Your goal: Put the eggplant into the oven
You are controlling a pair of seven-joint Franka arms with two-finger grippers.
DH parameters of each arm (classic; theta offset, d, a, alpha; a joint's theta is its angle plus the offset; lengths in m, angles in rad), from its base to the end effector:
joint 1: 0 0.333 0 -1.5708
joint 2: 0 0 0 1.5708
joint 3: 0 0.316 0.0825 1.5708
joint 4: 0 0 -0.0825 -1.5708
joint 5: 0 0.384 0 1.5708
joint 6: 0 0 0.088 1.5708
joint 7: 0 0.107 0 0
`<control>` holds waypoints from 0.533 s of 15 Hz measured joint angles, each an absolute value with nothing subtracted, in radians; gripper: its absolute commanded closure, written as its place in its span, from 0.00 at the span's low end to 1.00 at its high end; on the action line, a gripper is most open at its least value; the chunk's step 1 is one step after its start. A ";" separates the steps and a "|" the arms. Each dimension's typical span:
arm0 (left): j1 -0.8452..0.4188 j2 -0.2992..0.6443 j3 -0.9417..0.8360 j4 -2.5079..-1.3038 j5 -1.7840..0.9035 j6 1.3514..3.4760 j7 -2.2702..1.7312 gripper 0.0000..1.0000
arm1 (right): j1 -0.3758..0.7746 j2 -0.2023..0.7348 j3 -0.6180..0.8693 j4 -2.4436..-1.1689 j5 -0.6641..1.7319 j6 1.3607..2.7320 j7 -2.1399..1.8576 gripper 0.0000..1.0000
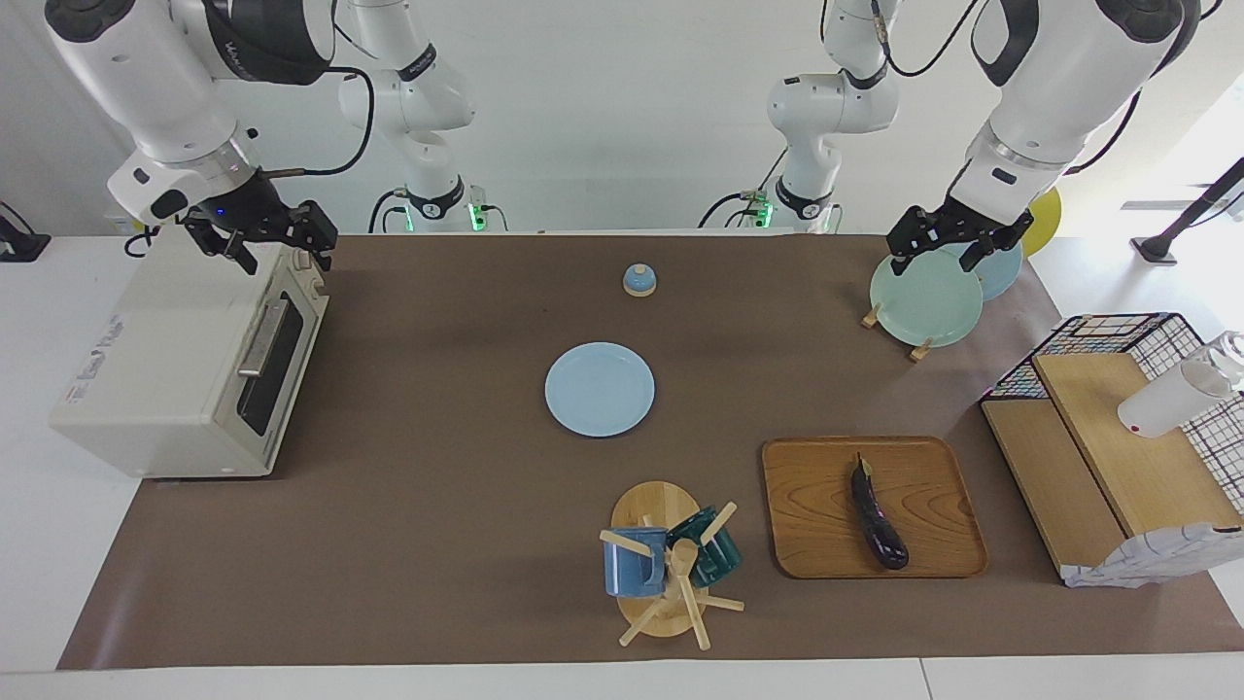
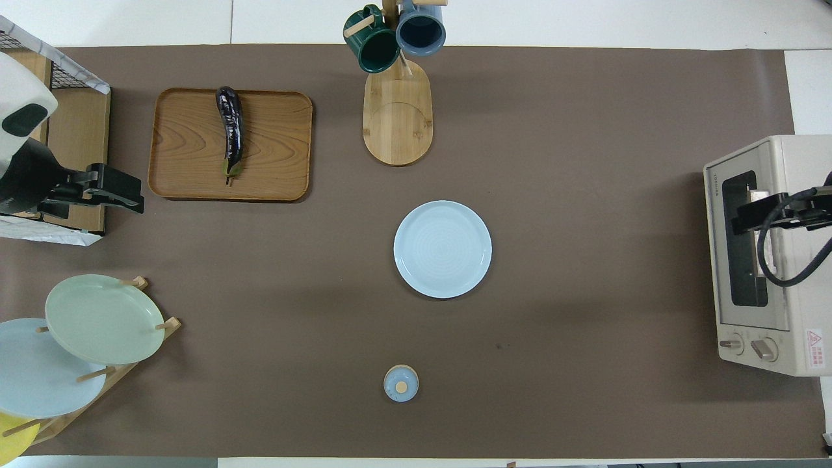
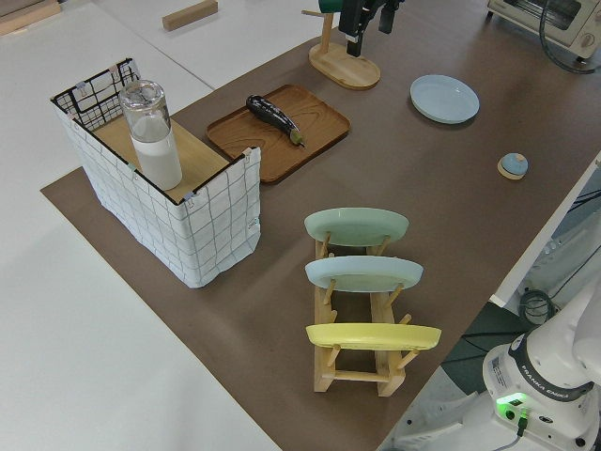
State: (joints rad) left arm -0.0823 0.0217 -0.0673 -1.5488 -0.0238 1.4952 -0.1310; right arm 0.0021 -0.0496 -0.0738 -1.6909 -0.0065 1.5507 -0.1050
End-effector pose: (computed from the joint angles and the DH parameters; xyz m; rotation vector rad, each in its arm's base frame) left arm 0.5465 -0.0847 0.6165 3.1246 -0.0305 -0.1220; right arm 0.5321 -0.0398 0.5933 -3.1328 -0.0528 0.1421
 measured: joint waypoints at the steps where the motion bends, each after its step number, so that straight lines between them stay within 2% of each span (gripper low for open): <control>1: -0.082 0.022 -0.067 -1.549 -0.024 1.495 -0.131 0.00 | 0.002 -0.050 -0.074 -1.690 -0.007 1.551 -0.105 0.00; 6: -0.083 0.022 -0.070 -1.549 -0.024 1.499 -0.131 0.00 | 0.009 -0.051 -0.071 -1.685 -0.007 1.550 -0.105 0.00; 7: -0.083 0.022 -0.070 -1.549 -0.024 1.500 -0.131 0.00 | 0.008 -0.053 -0.072 -1.682 -0.007 1.550 -0.105 0.15; 8: -0.083 0.022 -0.070 -1.549 -0.024 1.500 -0.131 0.00 | 0.006 -0.054 -0.074 -1.681 -0.007 1.551 -0.105 0.67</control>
State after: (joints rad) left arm -0.0830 0.0217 -0.0696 -1.5488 -0.0239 1.5000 -0.1310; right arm 0.0062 -0.0542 -0.0743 -1.6808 -0.0065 1.5506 -0.1054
